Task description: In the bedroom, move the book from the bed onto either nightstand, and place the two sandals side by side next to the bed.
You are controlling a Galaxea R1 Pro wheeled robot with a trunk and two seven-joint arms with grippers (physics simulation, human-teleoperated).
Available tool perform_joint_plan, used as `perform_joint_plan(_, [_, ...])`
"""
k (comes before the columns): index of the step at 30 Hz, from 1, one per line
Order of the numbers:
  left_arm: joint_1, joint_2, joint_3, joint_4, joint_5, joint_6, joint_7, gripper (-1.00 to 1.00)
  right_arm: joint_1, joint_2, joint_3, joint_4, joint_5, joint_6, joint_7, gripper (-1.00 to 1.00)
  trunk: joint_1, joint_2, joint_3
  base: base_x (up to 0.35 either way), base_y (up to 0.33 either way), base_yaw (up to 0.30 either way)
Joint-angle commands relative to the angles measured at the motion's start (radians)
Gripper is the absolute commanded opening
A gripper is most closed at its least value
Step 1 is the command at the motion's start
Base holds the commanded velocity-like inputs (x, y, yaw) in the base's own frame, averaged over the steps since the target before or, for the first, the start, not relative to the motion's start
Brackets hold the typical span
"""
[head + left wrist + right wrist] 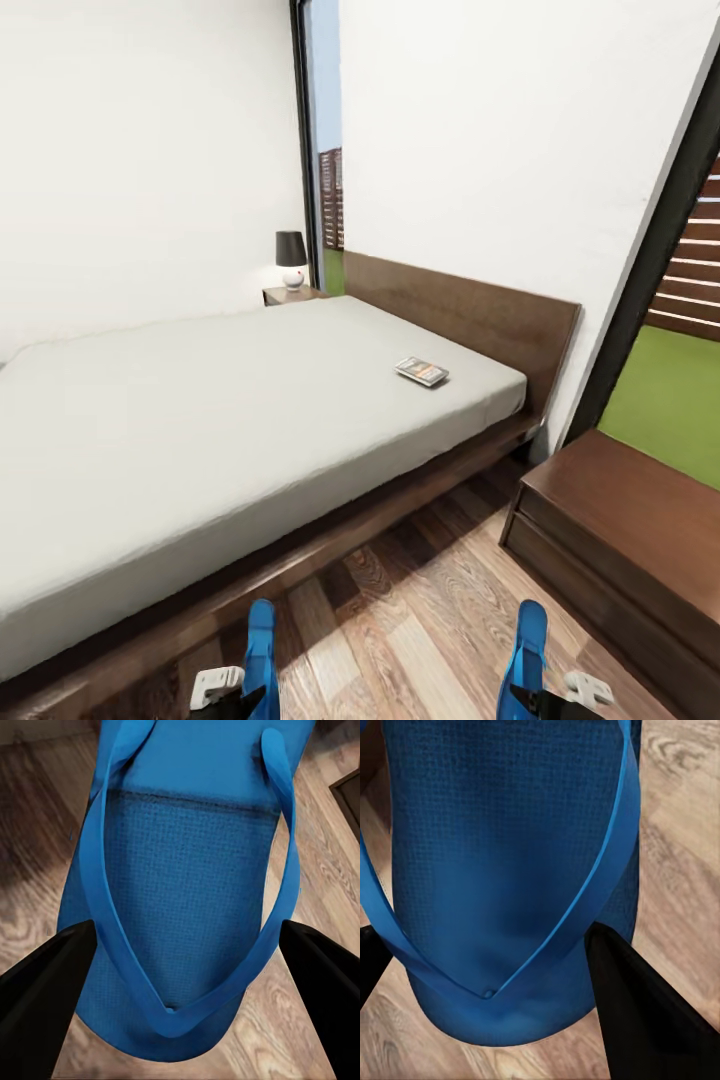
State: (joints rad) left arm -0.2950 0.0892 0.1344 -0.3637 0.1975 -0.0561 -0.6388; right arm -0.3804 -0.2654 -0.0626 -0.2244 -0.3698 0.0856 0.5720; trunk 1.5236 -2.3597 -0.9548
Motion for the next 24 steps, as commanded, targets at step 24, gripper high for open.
perform_joint_plan(24, [-0.001, 0.000, 0.003, 0.002, 0.003, -0.001, -0.005, -1.00, 0.000, 0.000, -0.006, -0.001, -0.006, 0.010, 0.002, -1.00, 0.000, 0.000, -0.001, 0.000, 0.000, 0.290])
